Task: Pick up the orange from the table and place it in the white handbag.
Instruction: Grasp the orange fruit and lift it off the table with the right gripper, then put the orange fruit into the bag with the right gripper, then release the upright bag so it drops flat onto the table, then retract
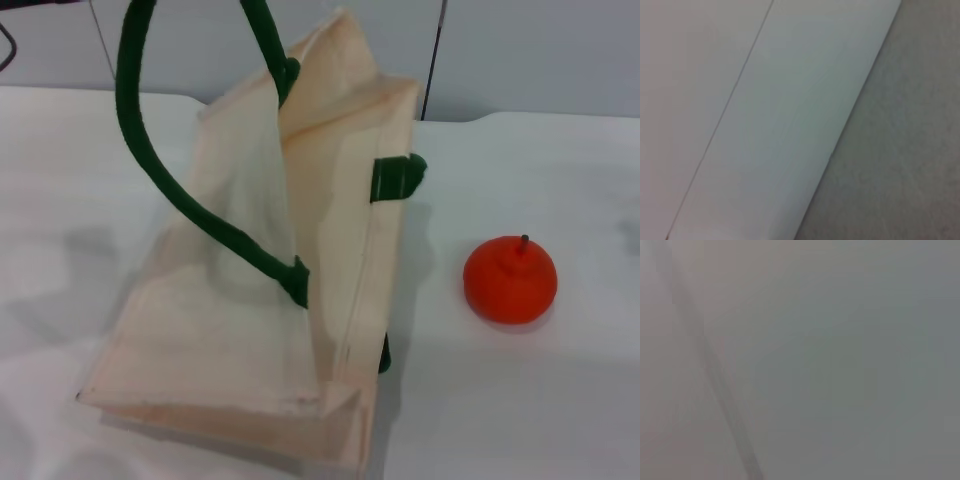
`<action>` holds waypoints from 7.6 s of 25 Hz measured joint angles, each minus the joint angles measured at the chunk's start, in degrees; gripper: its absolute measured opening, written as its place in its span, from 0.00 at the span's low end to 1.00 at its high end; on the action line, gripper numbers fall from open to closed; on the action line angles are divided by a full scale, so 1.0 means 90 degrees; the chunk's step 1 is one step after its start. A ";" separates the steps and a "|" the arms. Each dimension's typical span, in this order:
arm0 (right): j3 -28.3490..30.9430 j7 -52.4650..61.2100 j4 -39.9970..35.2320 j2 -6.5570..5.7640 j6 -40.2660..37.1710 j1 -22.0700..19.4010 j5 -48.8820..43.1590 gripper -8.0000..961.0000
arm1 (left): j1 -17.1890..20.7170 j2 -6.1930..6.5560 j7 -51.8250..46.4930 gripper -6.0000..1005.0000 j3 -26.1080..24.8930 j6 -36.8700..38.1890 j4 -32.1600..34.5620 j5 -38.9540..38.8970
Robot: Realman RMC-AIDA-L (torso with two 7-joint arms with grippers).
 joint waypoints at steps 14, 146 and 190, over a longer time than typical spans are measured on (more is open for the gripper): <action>-0.0611 0.0637 -0.0621 -0.0148 0.1476 0.0328 -0.2945 0.86 | -0.0031 -0.0013 -0.0048 0.14 0.0000 -0.0099 0.0002 0.0177; -0.1414 -0.0221 0.1936 0.0117 -0.0474 0.3219 -0.3858 0.78 | -0.0343 -0.0124 -0.0077 0.14 0.0000 -0.0402 0.0157 0.0359; 0.1280 -0.1018 0.0584 0.0051 -0.0651 0.1220 -0.1849 0.92 | 0.0008 -0.0349 0.0228 0.22 -0.0010 -0.1166 0.0222 -0.0184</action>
